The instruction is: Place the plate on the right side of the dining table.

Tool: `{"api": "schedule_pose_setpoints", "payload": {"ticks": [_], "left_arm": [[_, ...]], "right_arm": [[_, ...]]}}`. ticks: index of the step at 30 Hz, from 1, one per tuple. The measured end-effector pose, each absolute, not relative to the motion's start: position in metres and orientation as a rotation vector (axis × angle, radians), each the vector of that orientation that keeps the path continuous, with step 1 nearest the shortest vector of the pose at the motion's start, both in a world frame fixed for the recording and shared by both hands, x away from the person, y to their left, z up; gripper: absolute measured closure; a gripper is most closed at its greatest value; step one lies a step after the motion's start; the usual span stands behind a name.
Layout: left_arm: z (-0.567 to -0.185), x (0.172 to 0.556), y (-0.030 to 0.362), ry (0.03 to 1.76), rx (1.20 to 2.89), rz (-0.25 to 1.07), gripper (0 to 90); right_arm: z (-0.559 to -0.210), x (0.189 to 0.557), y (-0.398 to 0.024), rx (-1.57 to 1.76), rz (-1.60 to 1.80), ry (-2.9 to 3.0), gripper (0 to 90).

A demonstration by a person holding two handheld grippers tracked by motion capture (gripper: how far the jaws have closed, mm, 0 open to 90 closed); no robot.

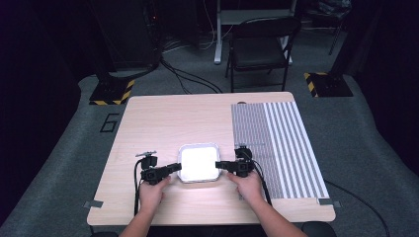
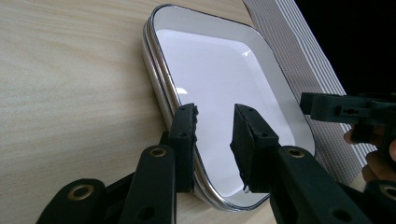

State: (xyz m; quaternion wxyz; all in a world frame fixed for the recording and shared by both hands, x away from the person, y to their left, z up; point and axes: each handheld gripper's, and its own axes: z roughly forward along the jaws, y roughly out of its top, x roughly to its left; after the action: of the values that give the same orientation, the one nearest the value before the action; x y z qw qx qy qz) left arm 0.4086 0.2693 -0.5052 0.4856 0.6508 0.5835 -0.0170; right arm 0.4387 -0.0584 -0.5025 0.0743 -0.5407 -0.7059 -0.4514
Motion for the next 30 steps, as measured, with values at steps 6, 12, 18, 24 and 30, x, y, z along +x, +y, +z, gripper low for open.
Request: {"api": "schedule_pose_setpoints", "payload": {"ticks": [6, 12, 18, 24, 30], "left_arm": [[-0.5069, 0.4080, 0.2714, 1.434, 1.593, -0.034, 69.4], [-0.5106, 0.4081, 0.2710, 1.438, 1.581, -0.052, 69.7], [-0.5121, 0.4084, 0.2719, 1.443, 1.556, -0.062, 69.8], [-0.5123, 0.4092, 0.2727, 1.445, 1.552, -0.060, 69.7], [-0.5112, 0.4094, 0.2714, 1.449, 1.559, -0.051, 69.4]], "right_arm": [[-0.5016, 0.4383, -0.0584, -1.621, -1.357, -2.101, 66.0], [-0.5027, 0.4381, -0.0569, -1.625, -1.358, -2.109, 66.0], [-0.5034, 0.4376, -0.0560, -1.633, -1.351, -2.117, 66.0], [-0.5035, 0.4373, -0.0555, -1.637, -1.348, -2.111, 66.4], [-0.5038, 0.4379, -0.0554, -1.637, -1.352, -2.109, 66.4]]}}
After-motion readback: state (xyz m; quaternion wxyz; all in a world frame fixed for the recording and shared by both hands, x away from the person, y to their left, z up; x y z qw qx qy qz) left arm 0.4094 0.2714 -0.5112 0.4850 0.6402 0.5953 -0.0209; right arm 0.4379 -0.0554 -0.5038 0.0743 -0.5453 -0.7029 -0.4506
